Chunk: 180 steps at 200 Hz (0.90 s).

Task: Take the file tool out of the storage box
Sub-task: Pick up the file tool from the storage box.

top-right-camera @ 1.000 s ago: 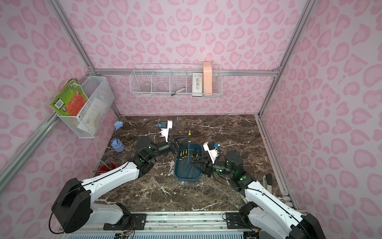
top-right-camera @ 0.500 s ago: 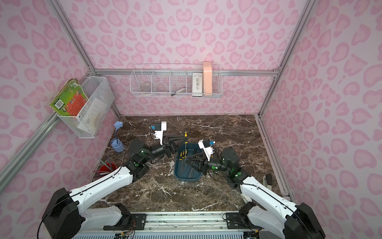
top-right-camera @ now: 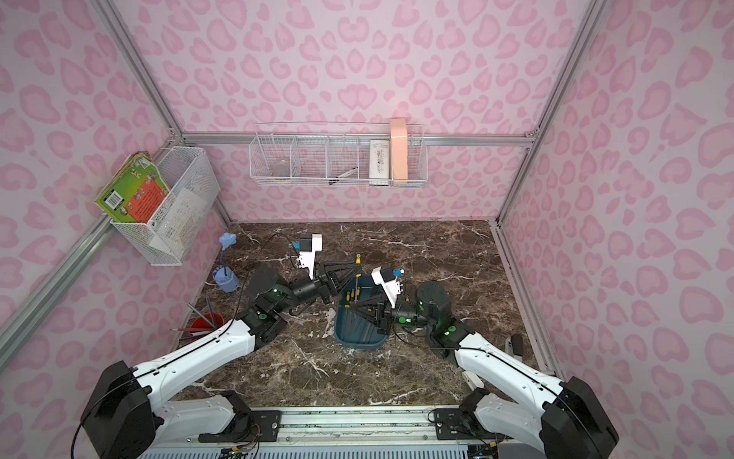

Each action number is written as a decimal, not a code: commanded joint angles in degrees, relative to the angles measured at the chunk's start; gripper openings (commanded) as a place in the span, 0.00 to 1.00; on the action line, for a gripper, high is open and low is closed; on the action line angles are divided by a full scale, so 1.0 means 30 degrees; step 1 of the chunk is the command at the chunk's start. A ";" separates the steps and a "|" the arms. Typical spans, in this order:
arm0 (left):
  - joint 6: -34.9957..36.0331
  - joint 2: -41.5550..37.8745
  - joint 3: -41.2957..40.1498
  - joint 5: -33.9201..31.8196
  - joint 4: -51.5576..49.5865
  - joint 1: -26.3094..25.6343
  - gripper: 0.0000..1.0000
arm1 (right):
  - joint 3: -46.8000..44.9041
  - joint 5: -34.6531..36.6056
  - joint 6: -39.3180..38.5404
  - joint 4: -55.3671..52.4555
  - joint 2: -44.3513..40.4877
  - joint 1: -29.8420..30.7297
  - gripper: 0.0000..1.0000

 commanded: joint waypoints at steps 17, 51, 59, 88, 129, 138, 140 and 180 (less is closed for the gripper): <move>0.0448 0.0044 0.0206 0.0082 -0.0129 0.0038 0.40 | 0.0068 0.0985 -0.0635 -0.0464 -0.0246 -0.0013 0.00; 0.1341 -0.1142 -0.1222 -0.1802 -0.1019 0.0039 0.75 | 0.1182 0.4177 -0.1360 -0.6030 -0.1020 -0.0935 0.00; 0.1862 -0.1683 -0.1142 -0.2555 -0.3011 0.0039 0.76 | 0.1482 0.5226 -0.1320 -0.7739 -0.1256 -0.1332 0.00; 0.4167 -0.2701 0.0031 -0.4937 -1.0468 0.0038 0.77 | 0.3531 0.9145 -0.2436 -1.5386 -0.1064 -0.3351 0.00; 0.5145 -0.2450 -0.0248 -0.6342 -1.3385 0.0097 0.75 | 0.5341 1.3962 -0.3067 -2.2233 0.1466 -0.4689 0.00; 0.5499 -0.2211 -0.0175 -0.6169 -1.3700 0.0126 0.75 | 0.5530 1.4540 -0.3063 -2.2907 0.2352 -0.4683 0.00; 0.5608 -0.2156 -0.0173 -0.6109 -1.3748 0.0148 0.75 | 0.5545 1.4685 -0.3014 -2.3050 0.2550 -0.4717 0.00; 0.6420 -0.1615 -0.0676 -0.2777 -1.3483 0.1119 0.74 | 0.6440 1.5815 -0.3202 -2.4962 0.6973 -0.5823 0.00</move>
